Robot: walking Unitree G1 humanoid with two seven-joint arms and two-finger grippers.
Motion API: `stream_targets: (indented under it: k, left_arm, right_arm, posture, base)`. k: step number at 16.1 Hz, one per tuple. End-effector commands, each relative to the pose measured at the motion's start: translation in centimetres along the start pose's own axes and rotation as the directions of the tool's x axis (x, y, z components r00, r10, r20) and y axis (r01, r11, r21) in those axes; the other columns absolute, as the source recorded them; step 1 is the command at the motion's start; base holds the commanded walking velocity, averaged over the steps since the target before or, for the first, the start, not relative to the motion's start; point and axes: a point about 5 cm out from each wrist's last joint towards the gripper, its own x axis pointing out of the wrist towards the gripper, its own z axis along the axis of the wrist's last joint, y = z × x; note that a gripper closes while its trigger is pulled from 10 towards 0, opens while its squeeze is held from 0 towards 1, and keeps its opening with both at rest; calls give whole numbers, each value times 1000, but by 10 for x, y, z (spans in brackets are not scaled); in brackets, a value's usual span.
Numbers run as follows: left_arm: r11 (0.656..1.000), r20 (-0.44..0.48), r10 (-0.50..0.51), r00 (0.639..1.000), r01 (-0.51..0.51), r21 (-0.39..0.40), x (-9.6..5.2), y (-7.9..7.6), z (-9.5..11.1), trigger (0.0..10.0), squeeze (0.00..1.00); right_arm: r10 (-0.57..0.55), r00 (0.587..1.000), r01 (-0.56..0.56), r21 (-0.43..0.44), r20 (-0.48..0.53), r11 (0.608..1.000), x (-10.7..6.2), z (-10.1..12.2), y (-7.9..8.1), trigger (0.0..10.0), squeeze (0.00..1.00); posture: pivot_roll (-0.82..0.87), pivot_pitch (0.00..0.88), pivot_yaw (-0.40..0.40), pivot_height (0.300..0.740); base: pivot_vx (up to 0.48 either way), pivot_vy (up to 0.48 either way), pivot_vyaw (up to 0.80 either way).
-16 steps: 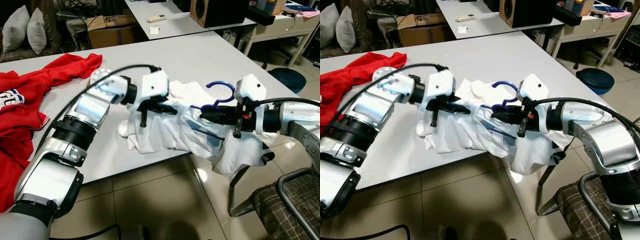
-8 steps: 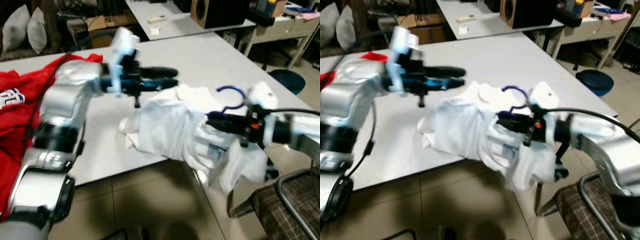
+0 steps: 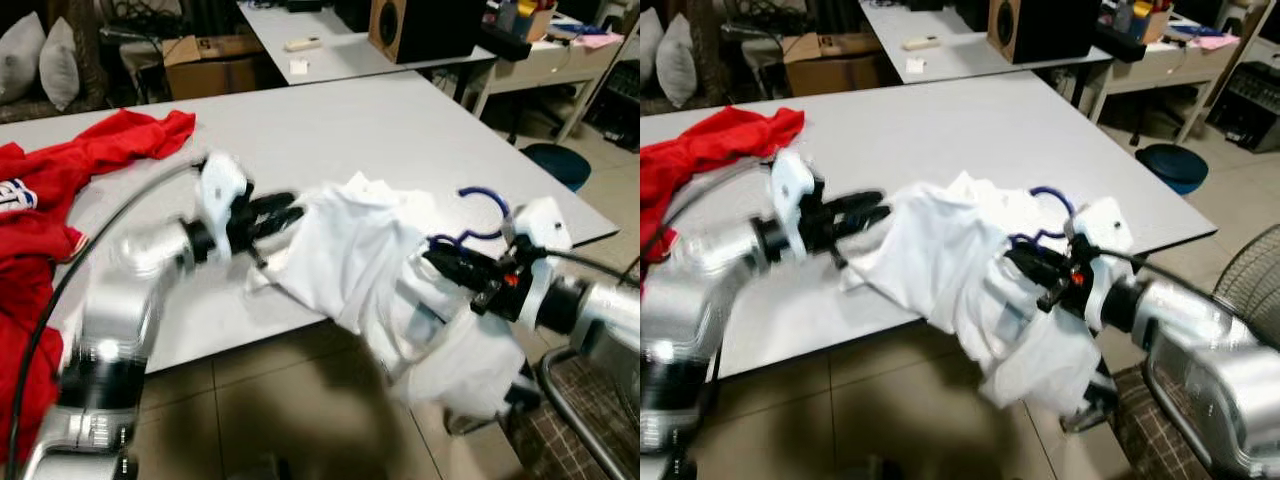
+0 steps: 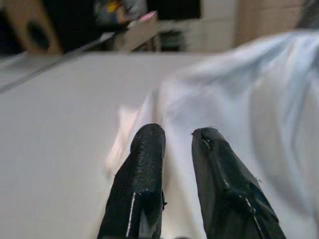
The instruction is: Hang hanger
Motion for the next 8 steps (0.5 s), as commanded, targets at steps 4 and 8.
stream_targets:
  k: [4, 8]
  left_arm:
    - [995, -67, 102, 993, -103, -14, -7, -15, -15, 10000, 0]
    - [985, -124, 175, 977, -173, 24, -3, -16, -25, 10000, 0]
  right_arm:
    - [-154, 988, 154, 23, 11, 988, -3, -9, 5, 0, 0]
    - [-227, 974, 227, 2, 13, 974, 2, -18, 6, 0, 0]
  posture:
    - [-17, 0, 18, 740]
    - [-14, 0, 18, 740]
  base:
    - [0, 0, 0]
    - [-61, 0, 0]
